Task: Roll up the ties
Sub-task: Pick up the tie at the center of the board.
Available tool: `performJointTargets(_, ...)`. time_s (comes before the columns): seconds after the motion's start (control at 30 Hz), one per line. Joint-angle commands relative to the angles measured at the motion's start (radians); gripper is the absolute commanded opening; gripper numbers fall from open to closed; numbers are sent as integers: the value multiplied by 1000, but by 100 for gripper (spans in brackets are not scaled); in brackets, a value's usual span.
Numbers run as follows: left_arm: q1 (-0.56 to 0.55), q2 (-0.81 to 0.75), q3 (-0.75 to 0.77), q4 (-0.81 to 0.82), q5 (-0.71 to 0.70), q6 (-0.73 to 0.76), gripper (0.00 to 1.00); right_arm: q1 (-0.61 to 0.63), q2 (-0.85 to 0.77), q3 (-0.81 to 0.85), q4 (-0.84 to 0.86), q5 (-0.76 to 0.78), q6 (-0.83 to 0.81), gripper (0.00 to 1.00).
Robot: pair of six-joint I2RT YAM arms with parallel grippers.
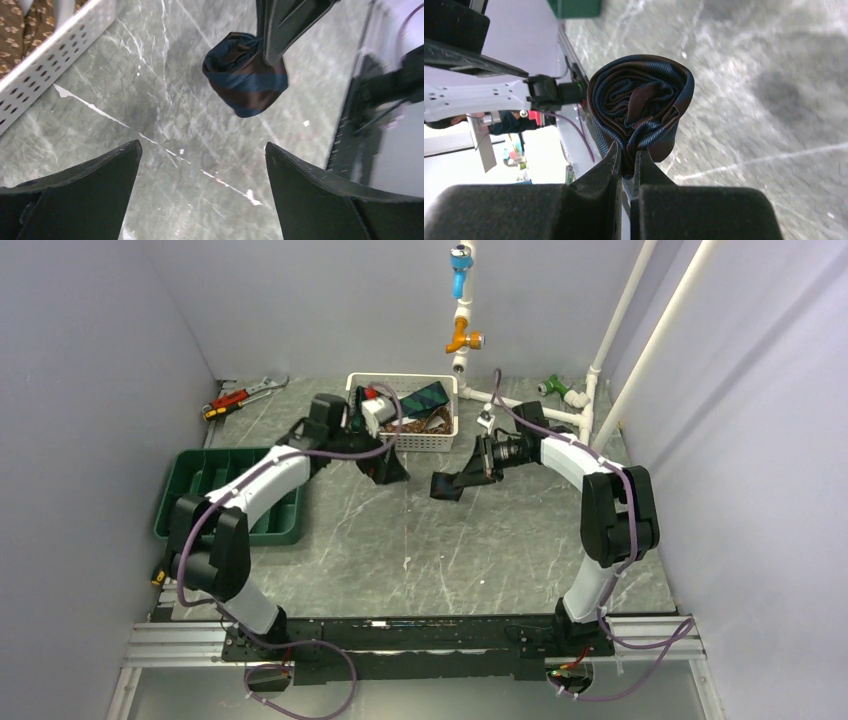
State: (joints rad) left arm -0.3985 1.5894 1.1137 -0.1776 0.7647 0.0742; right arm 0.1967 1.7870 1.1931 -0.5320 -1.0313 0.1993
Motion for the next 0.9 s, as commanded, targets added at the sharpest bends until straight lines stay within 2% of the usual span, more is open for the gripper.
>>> performJointTargets(0.0,110,12,112,-237,251,-206,99,20,-51,84,185,-94,188,0)
performJointTargets(0.2,144,-2,76,-29,395,-492,99,36,-82,54,425,-135,413,0)
performJointTargets(0.27,144,2,50,68,396,-596,99,43,-97,38,496,-156,482,0)
performJointTargets(0.5,129,69,-60,555,441,-987,99,64,-116,28,520,-193,511,0)
performJointTargets(0.53,119,73,-70,613,442,-1022,99,64,-119,25,521,-196,511,0)
performJointTargets(0.87,36,115,-76,799,456,-1161,100,79,-138,-13,561,-206,534,0)
